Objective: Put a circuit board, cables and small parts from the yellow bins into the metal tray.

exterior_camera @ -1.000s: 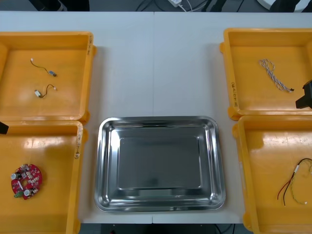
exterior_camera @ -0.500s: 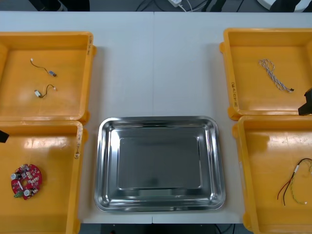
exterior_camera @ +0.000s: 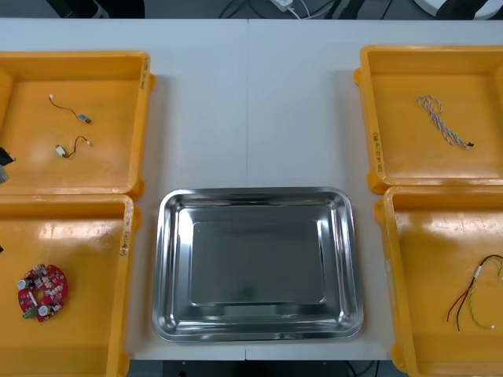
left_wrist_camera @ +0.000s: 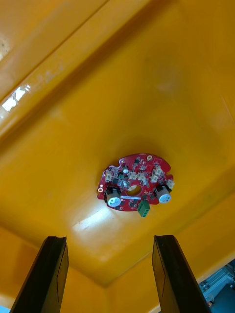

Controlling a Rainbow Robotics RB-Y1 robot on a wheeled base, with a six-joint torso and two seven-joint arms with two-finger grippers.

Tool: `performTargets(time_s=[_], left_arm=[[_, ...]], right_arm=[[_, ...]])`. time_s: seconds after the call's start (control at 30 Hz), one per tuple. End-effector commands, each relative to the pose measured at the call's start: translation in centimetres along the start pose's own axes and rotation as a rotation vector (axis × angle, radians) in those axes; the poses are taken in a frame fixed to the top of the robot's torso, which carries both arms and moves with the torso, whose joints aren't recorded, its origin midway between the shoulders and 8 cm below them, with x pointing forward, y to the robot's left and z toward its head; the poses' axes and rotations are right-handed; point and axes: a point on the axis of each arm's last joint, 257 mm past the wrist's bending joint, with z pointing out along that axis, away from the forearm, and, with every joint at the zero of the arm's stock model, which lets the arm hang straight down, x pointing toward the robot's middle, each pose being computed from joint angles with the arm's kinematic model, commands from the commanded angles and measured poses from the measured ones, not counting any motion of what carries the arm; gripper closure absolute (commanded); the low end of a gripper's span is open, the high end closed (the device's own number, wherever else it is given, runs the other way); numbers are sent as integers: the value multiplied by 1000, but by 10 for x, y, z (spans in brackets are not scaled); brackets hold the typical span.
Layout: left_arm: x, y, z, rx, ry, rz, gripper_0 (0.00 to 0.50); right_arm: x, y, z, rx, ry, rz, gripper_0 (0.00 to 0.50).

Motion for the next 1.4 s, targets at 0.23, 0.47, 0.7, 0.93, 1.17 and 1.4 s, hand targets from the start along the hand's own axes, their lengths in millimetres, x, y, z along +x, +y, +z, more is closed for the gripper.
performTargets(time_s=[0.23, 0.47, 0.7, 0.93, 1.17, 1.4], left_arm=[[45, 4, 4, 6, 76, 249, 0], [53, 2, 11, 19, 82, 354, 0], [52, -12, 30, 49, 12, 357, 0], [56, -30, 50, 87, -59, 364, 0], [54, -24, 54, 42, -114, 437, 0], [54, -10, 57, -30, -138, 453, 0]], right_arm=[[28, -6, 3, -11, -54, 283, 0], [45, 1, 18, -54, -27, 455, 0], [51, 3, 28, -59, -26, 521, 0], [61, 8, 42, -88, -21, 558, 0], [69, 13, 53, -118, -23, 576, 0], [72, 14, 70, -150, -8, 621, 0]])
